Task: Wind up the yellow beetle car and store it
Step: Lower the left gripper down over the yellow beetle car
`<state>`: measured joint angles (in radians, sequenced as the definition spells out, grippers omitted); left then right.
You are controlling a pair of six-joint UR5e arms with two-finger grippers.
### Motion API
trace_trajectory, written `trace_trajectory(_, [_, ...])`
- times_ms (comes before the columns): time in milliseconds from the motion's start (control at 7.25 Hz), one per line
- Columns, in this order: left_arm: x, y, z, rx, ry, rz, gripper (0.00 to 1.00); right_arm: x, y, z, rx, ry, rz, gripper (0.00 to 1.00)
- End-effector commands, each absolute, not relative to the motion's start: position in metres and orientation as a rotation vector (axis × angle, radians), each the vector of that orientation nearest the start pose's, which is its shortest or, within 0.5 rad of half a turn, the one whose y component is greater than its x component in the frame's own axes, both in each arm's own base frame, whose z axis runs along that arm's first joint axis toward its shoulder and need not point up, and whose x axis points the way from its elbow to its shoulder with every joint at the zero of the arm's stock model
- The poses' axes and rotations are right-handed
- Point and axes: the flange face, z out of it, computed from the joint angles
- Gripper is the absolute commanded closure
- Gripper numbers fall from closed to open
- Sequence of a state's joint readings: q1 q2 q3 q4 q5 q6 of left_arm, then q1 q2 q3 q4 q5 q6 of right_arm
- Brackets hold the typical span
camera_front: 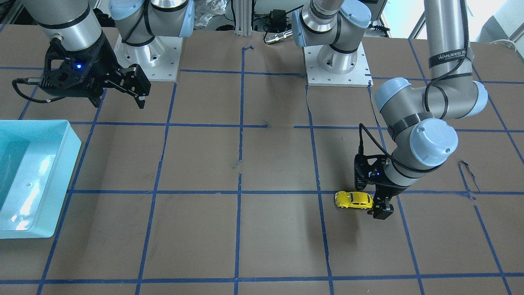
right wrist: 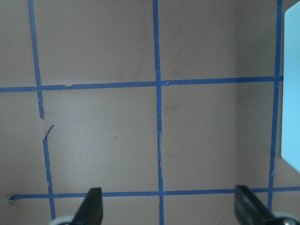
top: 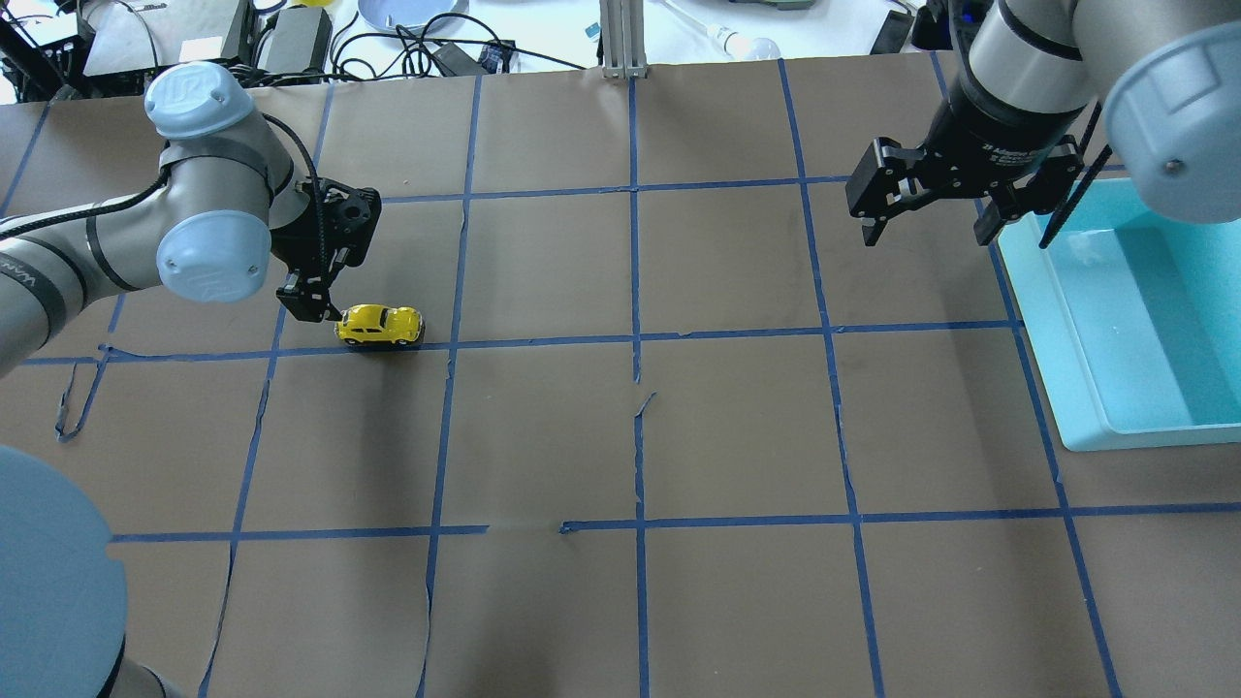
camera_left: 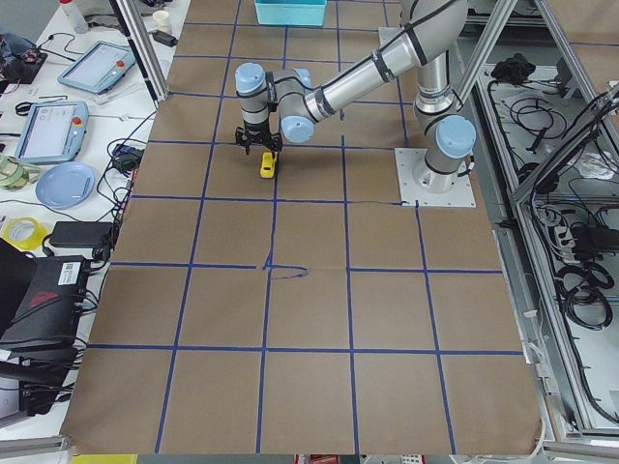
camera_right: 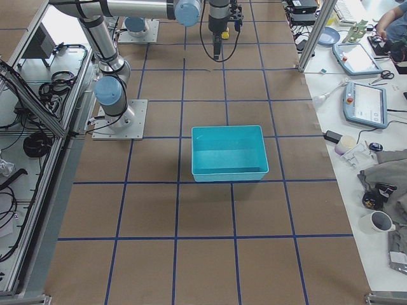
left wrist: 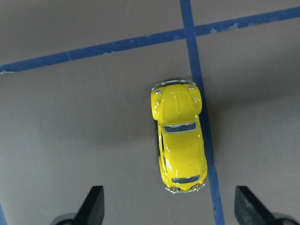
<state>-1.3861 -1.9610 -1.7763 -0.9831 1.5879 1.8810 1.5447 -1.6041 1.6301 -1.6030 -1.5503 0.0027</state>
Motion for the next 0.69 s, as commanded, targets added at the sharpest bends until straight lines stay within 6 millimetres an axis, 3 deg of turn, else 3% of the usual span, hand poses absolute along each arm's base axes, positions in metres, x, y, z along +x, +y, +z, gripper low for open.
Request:
trace_trajectory(0, [-0.023,-0.593,0.217,-2.249,-2.147,-0.046,0.1,0.122,-0.482,0.478,0.048,3.12,-0.01,0.0])
trace_trajectory(414, [-0.025,-0.592,0.194,-2.237,-2.153,-0.048,0.14,0.122,-0.482,0.478,0.045,3.12,-0.01,0.0])
trace_trajectory(552, [-0.025,-0.591,0.191,-2.247,-2.159,-0.035,0.2,0.122,-0.482,0.478,0.045,3.121,-0.01,0.0])
